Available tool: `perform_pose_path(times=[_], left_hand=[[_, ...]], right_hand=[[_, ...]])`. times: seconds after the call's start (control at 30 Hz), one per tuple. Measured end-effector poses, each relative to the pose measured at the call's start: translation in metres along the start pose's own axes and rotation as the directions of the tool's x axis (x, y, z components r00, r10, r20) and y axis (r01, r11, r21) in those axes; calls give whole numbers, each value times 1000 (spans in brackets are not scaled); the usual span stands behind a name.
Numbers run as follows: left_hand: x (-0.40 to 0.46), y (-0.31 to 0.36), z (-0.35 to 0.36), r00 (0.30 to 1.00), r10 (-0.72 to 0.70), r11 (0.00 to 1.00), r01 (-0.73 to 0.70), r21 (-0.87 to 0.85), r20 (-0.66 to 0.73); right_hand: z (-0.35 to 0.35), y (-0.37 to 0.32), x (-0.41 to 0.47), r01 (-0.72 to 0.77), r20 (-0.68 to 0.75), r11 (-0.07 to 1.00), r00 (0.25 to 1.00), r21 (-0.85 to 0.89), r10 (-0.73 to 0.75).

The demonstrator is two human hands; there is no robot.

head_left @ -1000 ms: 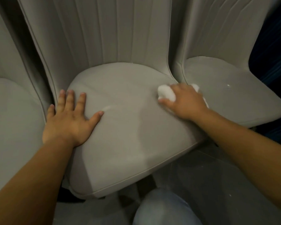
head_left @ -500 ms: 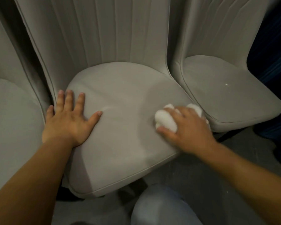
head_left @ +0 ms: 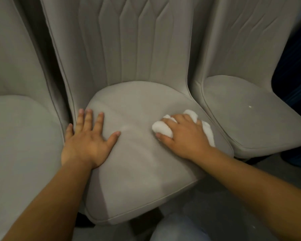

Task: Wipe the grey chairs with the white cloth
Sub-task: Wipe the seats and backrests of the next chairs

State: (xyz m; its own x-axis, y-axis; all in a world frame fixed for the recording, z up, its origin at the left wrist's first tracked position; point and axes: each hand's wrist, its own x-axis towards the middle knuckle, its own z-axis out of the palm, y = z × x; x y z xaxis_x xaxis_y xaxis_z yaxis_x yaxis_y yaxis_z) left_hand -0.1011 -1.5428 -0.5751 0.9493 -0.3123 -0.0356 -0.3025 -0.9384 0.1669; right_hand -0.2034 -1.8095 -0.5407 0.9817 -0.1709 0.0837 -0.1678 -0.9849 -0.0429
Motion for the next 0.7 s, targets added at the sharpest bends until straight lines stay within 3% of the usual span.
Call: perform_pose_path(times=[0.1,0.27,0.43,0.53,0.6,0.7], left_hand=[[-1,-1,1,1000,13,1000,-13,-3,-15],[-3,-1,-1,994,-36,999,33,-35,-101],[27,-11,-18,985,-147,989,144,-40,-86],[61,-30,-66,908,-191,980,155,-124,-372],[73,-51,-89,862,-58,997,80,22,-503],[80,-86,-95,882,63,968,60,244,-467]], right_hand=[[4,6,58,11,56,1000,998,16,-12],[27,-16,135,-72,-12,996,997,-45,71],[39,-21,164,-122,-71,992,990,-13,121],[41,-20,173,-126,-123,992,984,6,126],[41,-21,178,-133,-147,991,980,2,132],[43,-24,192,-159,-171,987,972,20,161]])
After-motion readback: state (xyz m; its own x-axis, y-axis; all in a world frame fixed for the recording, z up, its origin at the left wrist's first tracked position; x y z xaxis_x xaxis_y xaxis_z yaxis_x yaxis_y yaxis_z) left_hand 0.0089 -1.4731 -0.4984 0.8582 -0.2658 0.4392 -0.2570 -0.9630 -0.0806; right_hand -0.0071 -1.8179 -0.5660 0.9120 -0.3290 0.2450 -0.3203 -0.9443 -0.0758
